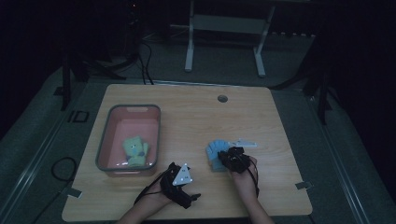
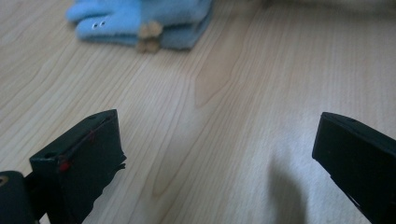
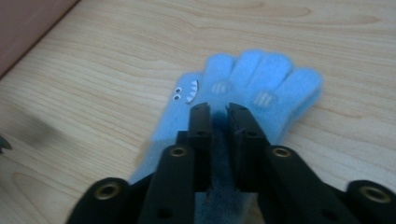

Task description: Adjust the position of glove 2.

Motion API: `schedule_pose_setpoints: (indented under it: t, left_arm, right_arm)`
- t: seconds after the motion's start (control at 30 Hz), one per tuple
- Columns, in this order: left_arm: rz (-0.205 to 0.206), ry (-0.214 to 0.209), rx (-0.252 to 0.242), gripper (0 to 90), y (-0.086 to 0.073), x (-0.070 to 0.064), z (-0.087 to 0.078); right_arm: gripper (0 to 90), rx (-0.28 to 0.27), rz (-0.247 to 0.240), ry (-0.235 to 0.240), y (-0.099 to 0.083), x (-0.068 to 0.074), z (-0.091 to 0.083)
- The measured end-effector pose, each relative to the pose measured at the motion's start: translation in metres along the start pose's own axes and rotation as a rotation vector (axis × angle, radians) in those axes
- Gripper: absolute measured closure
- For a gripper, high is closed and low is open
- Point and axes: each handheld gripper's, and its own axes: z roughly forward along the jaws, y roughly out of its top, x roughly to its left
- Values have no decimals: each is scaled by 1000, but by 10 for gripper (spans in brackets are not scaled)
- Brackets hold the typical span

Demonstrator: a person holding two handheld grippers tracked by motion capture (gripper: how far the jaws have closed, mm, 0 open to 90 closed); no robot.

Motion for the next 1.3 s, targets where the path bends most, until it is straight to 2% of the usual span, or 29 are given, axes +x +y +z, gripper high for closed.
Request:
schedule_pose_setpoints:
  t: [0.17,0.23,0.43,0.47,0.5,0.57,0.63,0.7,0.77,0.83,0.9,1.1,1.3]
  left_arm:
    - [-9,-3,-12,26,2,-1,0]
    - [-16,-16,-6,38,5,-1,-1]
    - [-20,-33,-2,38,14,0,2]
    - [-21,-39,0,38,16,0,2]
    - [-27,-44,5,38,18,1,4]
    - [-29,-50,4,38,19,2,5]
    - [-32,-60,7,38,22,3,7]
    - [-29,-63,1,38,24,4,10]
    - [-32,-67,-6,38,25,5,12]
    - [-26,-62,-20,38,28,7,14]
    - [-24,-62,-36,38,32,9,15]
    - [9,-77,-21,38,46,14,23]
    - [16,-71,-12,39,56,18,34]
  right_arm:
    - [624,-25,-17,12,5,0,-7]
    - [494,-33,-33,27,7,0,-10]
    - [200,-37,-59,98,12,-8,-11]
    - [175,-41,-66,110,12,-10,-11]
    - [175,-45,-67,119,13,-10,-12]
    - [150,-41,-103,125,13,-13,-14]
    - [155,-39,-123,171,14,-17,-16]
    - [176,-36,-138,194,15,-22,-17]
    - [177,-37,-175,187,16,-27,-18]
    - [170,-61,-197,191,16,-33,-21]
    - [149,-75,-203,199,17,-39,-24]
    - [143,-91,-193,218,20,-58,-28]
    - [143,-60,-188,247,24,-65,-28]
